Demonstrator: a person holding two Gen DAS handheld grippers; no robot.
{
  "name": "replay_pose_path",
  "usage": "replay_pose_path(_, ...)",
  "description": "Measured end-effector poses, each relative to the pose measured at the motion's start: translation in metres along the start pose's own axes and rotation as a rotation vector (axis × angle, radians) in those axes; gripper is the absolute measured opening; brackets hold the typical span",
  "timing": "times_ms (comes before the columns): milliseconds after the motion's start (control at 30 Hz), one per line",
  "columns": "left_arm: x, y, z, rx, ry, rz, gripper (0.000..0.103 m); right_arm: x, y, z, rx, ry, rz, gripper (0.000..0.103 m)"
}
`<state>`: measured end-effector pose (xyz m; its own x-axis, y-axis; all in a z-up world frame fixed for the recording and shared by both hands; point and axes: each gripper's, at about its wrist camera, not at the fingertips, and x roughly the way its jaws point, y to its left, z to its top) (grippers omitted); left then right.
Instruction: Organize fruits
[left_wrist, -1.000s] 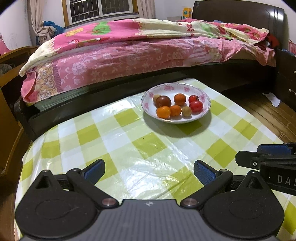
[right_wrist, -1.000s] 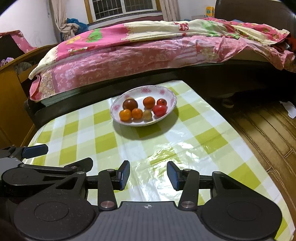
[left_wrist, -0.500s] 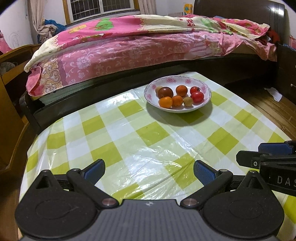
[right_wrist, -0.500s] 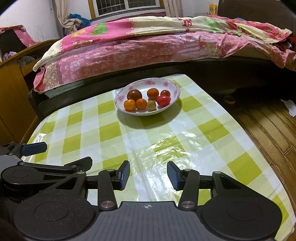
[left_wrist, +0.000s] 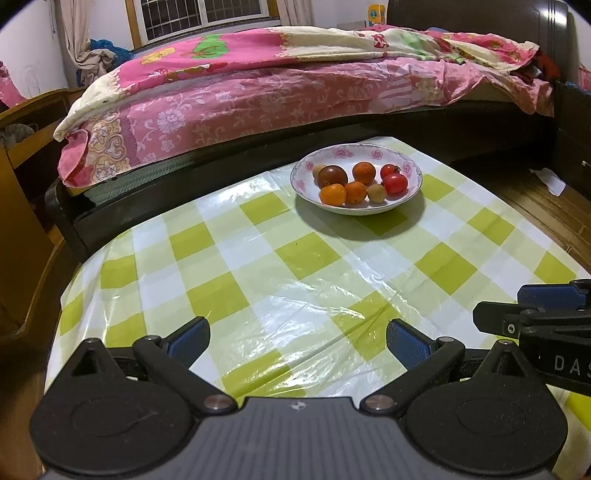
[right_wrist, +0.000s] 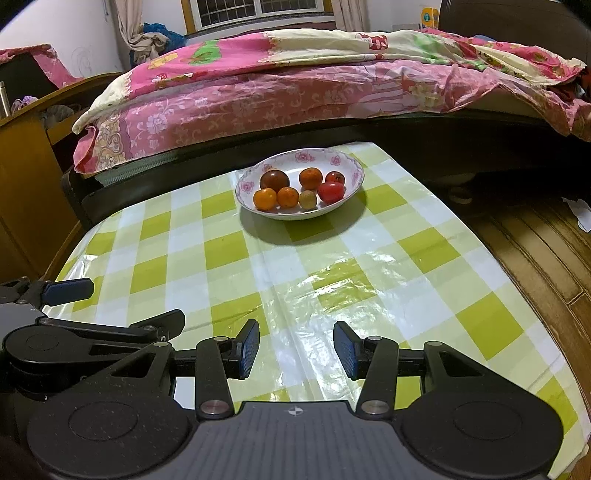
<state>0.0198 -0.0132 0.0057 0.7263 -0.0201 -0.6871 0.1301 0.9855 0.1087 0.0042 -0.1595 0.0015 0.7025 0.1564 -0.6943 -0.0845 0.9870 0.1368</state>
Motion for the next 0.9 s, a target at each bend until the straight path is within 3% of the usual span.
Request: replay_pose_path(900,-0.006,0.0003,-0.01,0.018,0.02,0.034,0.103,-0.0021,0.0072,-0.0098,-0.02,0.019,0.009,0.043)
